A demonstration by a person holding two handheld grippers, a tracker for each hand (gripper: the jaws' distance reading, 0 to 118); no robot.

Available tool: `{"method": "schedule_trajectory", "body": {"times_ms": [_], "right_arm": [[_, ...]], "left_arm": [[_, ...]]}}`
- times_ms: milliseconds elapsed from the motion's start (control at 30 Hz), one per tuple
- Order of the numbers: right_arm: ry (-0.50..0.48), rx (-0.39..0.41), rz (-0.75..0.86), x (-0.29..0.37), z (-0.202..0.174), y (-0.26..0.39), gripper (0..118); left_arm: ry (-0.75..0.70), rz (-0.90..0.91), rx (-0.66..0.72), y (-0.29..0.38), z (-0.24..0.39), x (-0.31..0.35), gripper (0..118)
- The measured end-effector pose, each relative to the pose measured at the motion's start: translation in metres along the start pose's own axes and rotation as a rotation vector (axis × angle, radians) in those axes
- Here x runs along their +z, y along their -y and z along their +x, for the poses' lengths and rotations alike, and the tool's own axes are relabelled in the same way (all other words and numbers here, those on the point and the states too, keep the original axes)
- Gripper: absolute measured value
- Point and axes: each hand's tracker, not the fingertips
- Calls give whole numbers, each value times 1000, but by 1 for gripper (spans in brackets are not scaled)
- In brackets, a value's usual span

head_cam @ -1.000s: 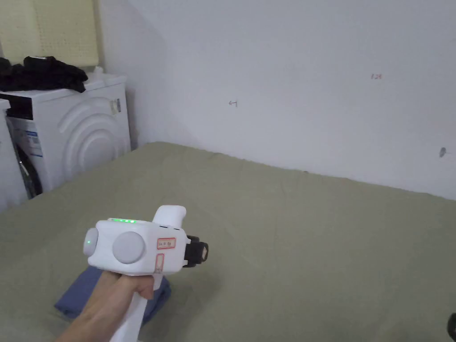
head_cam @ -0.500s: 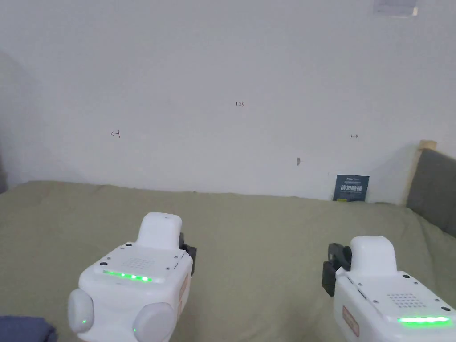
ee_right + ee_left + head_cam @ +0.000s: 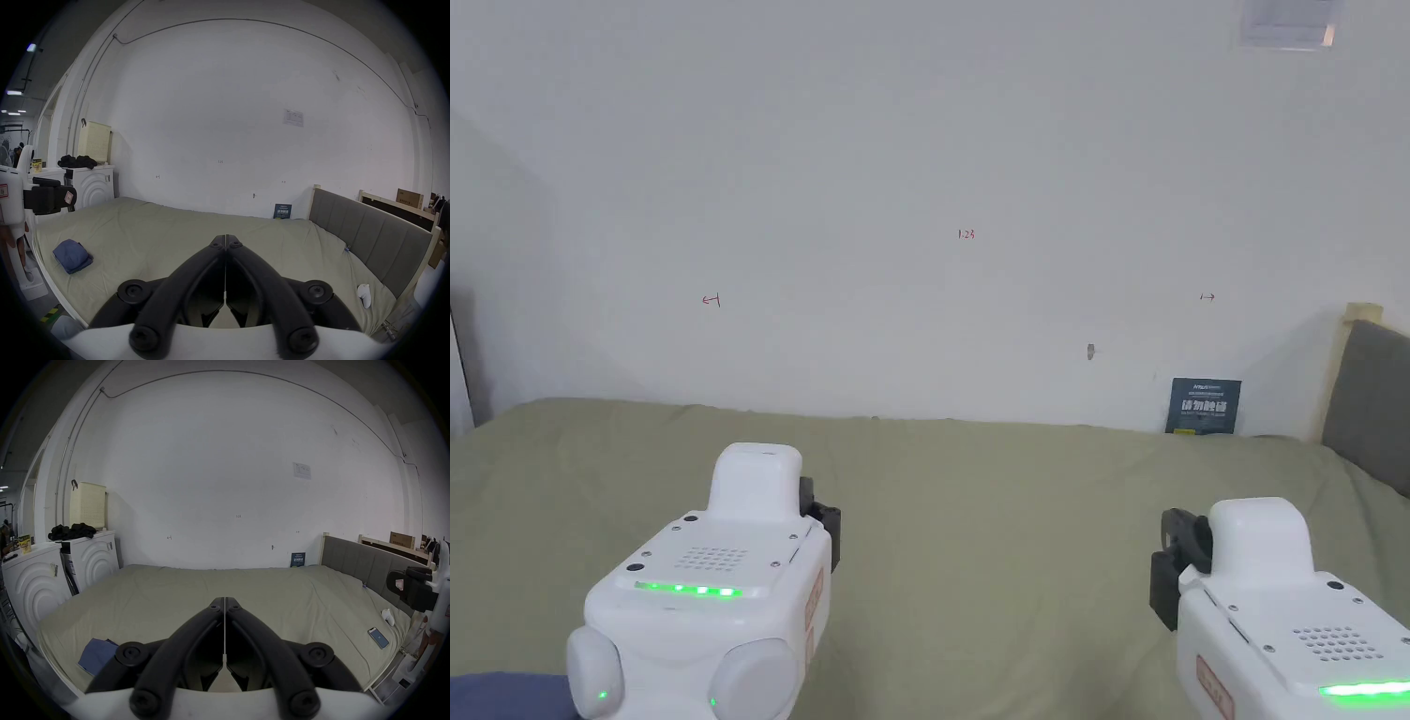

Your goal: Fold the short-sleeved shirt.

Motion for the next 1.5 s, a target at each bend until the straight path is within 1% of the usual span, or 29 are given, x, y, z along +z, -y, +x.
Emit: {"method": "schedule_trajectory", "body": {"times_ms": [100,133,167,200,233,267,333,367,400,433,467,500,600,633,667,767,933,1067,1133,1167,1233,1300,1500], "right_arm": [[6,-3,1,0,2,-1,1],[10,-2,4,0,2,-1,3],[30,5,10,-1,1,-1,11],[29,11,16,-1,1,0,42],[24,16,21,-1,1,0,74],[25,22,20,-3,1,1,87],[35,20,14,-6,0,1,107],[67,1,27,-1,0,2,118],[50,7,50,2,-2,-1,118],[64,0,41,4,-3,-3,118],[62,-6,30,1,0,-5,118],[59,-11,27,0,1,-5,118],[66,-13,24,-2,1,-5,118],[63,-13,26,-2,1,-6,118],[56,-12,21,-2,-1,-8,118],[63,-2,23,-3,-2,-6,118],[52,-16,21,-6,2,-6,118],[55,-19,14,-6,4,-2,118],[53,-22,5,-6,6,-1,118],[57,-20,6,-6,6,0,118],[54,-17,1,-8,8,-2,118],[49,-17,5,-6,6,-1,118],[46,-5,0,-11,6,-1,118]], "left_arm": [[5,-2,-9,2,3,-1,0],[2,-3,-9,3,3,-2,1],[-1,-6,-5,5,2,-3,3],[-5,-10,-3,6,1,-4,8],[-4,-12,2,6,0,-5,24],[-13,-12,3,7,-1,-7,46],[-34,-10,8,8,-5,-11,77],[-41,-48,31,8,-9,-17,118],[39,60,6,7,-8,-22,115],[-8,-11,22,11,-11,-19,118],[-11,-20,11,13,-9,-20,118],[-27,13,-16,14,-8,-22,118],[-29,22,-13,9,-6,-14,118],[-35,18,-7,8,-5,-17,118],[-41,-31,2,9,-3,-20,118],[-29,-23,-9,7,-3,-16,118],[-27,-30,-54,5,-2,-16,118],[10,-69,3,6,-7,-16,118],[17,-82,4,5,-7,-15,118],[-19,-119,-24,4,-4,-17,118],[-92,-122,-80,2,2,-19,118],[-100,-82,-146,5,5,-17,118],[-60,-77,-75,1,0,-13,118]]}}
